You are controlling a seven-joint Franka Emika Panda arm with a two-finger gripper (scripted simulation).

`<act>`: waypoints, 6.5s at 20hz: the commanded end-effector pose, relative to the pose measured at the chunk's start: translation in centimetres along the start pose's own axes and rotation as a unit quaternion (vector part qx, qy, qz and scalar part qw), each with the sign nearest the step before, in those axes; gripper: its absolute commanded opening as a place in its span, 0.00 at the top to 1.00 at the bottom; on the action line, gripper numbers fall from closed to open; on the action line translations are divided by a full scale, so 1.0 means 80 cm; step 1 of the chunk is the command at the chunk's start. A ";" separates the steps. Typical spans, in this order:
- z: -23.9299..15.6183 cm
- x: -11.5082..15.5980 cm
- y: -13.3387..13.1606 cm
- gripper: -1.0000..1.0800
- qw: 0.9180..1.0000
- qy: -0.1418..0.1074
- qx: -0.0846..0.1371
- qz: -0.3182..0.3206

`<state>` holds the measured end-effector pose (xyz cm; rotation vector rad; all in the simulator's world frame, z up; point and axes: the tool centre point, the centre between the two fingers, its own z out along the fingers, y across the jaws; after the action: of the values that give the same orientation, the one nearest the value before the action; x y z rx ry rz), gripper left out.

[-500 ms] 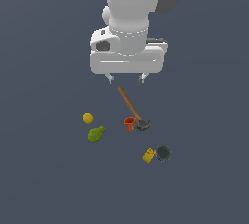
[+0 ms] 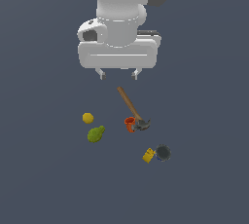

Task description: Pick up a designated object from a clutter of objects.

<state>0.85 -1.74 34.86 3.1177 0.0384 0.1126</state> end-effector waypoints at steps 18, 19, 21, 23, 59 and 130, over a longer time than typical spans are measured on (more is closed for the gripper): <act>0.094 -0.017 -0.025 0.04 1.000 -0.007 0.002 -0.022; 0.105 -0.021 -0.029 0.04 1.000 -0.008 0.002 -0.025; 0.130 -0.030 -0.036 0.04 0.999 -0.010 0.003 -0.031; 0.156 -0.040 -0.044 0.04 0.999 -0.013 0.004 -0.038; 0.352 -0.175 -0.098 0.04 0.995 -0.035 0.014 -0.090; -0.001 -0.184 -0.076 1.00 0.995 -0.035 0.015 -0.090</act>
<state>-13.91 3.99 32.58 3.1257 0.3216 -0.0032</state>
